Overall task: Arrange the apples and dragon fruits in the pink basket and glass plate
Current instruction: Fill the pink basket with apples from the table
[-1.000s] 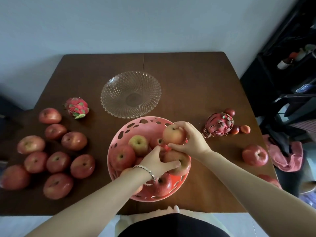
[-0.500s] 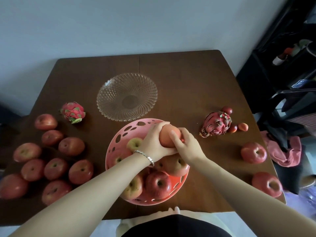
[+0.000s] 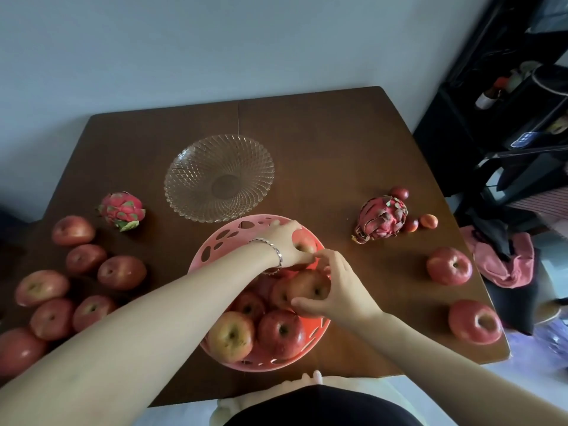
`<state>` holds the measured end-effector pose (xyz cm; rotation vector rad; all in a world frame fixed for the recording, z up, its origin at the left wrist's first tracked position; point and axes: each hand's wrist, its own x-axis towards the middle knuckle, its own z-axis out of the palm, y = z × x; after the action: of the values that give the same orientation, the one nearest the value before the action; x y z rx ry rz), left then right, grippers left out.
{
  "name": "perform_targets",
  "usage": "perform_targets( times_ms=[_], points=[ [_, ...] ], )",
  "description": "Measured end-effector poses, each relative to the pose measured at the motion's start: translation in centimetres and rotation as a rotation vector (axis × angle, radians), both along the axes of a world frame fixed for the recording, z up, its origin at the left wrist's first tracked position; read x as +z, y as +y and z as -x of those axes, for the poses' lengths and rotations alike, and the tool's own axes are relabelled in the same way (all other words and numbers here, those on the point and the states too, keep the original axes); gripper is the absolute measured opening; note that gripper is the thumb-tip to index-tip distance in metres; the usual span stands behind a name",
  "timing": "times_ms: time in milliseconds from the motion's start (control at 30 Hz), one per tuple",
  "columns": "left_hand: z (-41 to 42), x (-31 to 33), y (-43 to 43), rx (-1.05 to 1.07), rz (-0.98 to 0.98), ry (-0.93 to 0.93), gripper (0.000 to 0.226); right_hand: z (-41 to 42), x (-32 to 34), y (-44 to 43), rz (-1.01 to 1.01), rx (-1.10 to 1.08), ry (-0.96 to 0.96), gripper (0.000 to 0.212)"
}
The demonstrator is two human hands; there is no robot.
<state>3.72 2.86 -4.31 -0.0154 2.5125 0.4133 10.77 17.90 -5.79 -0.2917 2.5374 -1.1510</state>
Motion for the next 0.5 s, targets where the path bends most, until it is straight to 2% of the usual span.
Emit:
perform_targets(
  times_ms=[67,133,300,500],
  points=[
    [0.1,-0.2,0.5,-0.040,0.053,-0.010,0.079,0.1,0.2,0.1,-0.014,0.009,0.005,0.079],
    [0.0,-0.3,0.1,0.008,0.029,-0.027,0.082,0.4,0.5,0.1,-0.029,0.017,0.008,0.077],
    [0.4,-0.5,-1.2,0.145,-0.127,-0.072,0.050,0.7,1.0,-0.1,-0.090,0.056,0.012,0.075],
    [0.3,-0.4,-0.8,0.198,-0.156,-0.030,0.046,0.6,1.0,-0.1,-0.091,0.085,0.013,0.052]
  ],
)
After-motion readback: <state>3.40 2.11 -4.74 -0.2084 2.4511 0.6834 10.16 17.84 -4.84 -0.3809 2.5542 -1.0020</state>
